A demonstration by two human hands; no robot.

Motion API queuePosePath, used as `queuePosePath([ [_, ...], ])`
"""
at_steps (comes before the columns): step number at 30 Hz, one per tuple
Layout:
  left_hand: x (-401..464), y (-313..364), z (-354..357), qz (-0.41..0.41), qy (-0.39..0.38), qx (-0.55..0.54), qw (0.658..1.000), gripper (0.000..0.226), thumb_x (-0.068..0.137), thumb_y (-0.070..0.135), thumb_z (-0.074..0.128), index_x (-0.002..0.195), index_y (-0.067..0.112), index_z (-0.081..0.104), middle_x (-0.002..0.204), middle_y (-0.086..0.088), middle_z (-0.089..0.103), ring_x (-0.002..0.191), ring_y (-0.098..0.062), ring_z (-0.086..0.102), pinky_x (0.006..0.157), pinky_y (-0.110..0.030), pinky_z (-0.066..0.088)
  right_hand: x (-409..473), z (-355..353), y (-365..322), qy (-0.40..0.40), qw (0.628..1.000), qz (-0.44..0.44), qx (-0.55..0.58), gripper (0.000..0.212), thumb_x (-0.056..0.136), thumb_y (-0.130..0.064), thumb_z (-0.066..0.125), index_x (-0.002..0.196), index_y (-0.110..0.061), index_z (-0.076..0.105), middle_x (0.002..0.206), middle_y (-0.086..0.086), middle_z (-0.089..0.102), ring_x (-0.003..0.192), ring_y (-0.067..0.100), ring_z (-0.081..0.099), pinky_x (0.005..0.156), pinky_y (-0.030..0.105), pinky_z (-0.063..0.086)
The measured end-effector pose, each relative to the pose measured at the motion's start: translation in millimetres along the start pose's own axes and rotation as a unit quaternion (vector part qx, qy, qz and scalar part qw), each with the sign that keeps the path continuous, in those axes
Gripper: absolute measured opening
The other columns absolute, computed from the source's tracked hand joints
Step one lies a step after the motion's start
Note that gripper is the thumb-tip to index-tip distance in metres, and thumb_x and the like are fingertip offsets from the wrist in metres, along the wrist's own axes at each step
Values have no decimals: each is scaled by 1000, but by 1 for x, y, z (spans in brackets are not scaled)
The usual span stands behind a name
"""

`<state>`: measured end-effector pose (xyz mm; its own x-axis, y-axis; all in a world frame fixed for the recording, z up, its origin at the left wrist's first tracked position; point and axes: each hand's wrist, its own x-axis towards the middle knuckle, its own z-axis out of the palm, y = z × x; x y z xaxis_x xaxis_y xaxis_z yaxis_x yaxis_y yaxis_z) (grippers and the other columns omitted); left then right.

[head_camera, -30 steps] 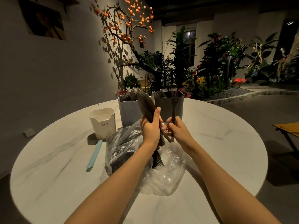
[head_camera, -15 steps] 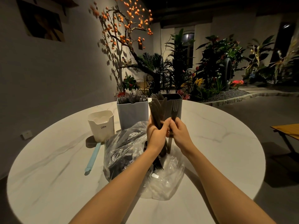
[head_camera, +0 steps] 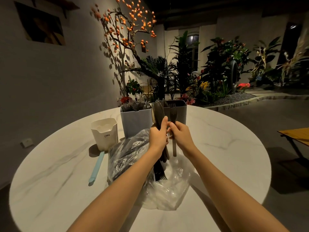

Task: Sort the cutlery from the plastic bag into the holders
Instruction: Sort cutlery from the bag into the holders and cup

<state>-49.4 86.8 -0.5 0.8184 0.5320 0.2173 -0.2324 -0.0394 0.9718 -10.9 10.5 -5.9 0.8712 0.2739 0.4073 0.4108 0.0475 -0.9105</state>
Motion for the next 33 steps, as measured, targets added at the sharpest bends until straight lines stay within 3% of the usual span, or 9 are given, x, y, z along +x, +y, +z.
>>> queuePosePath([
  [5, 12, 20, 1, -10, -6, 51, 999, 44, 96, 51, 47, 84, 12, 63, 62, 4, 56, 59, -8, 53, 51, -20, 42, 14, -3, -11, -1, 1000, 19, 6, 29, 103, -17, 40, 84, -9, 60, 75, 1, 61, 71, 8, 61, 61, 14, 51],
  [8, 18, 28, 1, -24, -15, 47, 998, 38, 97, 42, 51, 74, 13, 56, 53, 4, 48, 50, -8, 45, 45, -18, 38, 22, -5, -16, -2, 999, 32, 20, 29, 103, -16, 39, 88, -5, 60, 75, 2, 59, 70, 8, 61, 59, 14, 52],
  [12, 34, 36, -1, -33, -7, 24, 999, 35, 97, 35, 55, 76, 7, 52, 50, -1, 41, 38, -8, 39, 40, -20, 36, 36, -7, -22, -1, 999, 39, 22, 26, 103, -17, 40, 95, -8, 63, 73, 2, 56, 66, 9, 53, 60, 20, 45],
  [20, 67, 58, 3, -5, 30, -21, 999, 53, 99, 44, 47, 58, 10, 51, 56, -2, 51, 53, -12, 47, 61, -25, 40, 73, -5, -35, 21, 999, 33, 8, 24, 102, -13, 40, 96, -6, 62, 68, 4, 56, 59, 11, 49, 50, 17, 39],
  [24, 83, 66, 8, 13, 84, -88, 992, 58, 97, 50, 44, 55, 11, 48, 56, -1, 50, 55, -12, 46, 63, -25, 40, 89, -9, -37, 53, 998, 26, 14, 24, 102, -12, 40, 93, -7, 62, 65, 4, 56, 55, 11, 48, 47, 15, 38],
  [29, 97, 81, 17, 25, 109, -229, 967, 46, 97, 43, 51, 61, 14, 47, 46, 7, 50, 51, -10, 47, 67, -27, 45, 102, -14, -41, 77, 996, 11, 34, 23, 101, -11, 40, 88, -12, 59, 62, 4, 54, 50, 10, 47, 43, 15, 40],
  [33, 109, 88, 24, 30, 126, -252, 959, 47, 98, 44, 49, 62, 14, 48, 44, 9, 51, 50, -10, 48, 67, -27, 46, 109, -13, -39, 92, 995, 12, 34, 22, 101, -11, 41, 93, -8, 60, 62, 4, 53, 51, 10, 47, 43, 14, 39],
])
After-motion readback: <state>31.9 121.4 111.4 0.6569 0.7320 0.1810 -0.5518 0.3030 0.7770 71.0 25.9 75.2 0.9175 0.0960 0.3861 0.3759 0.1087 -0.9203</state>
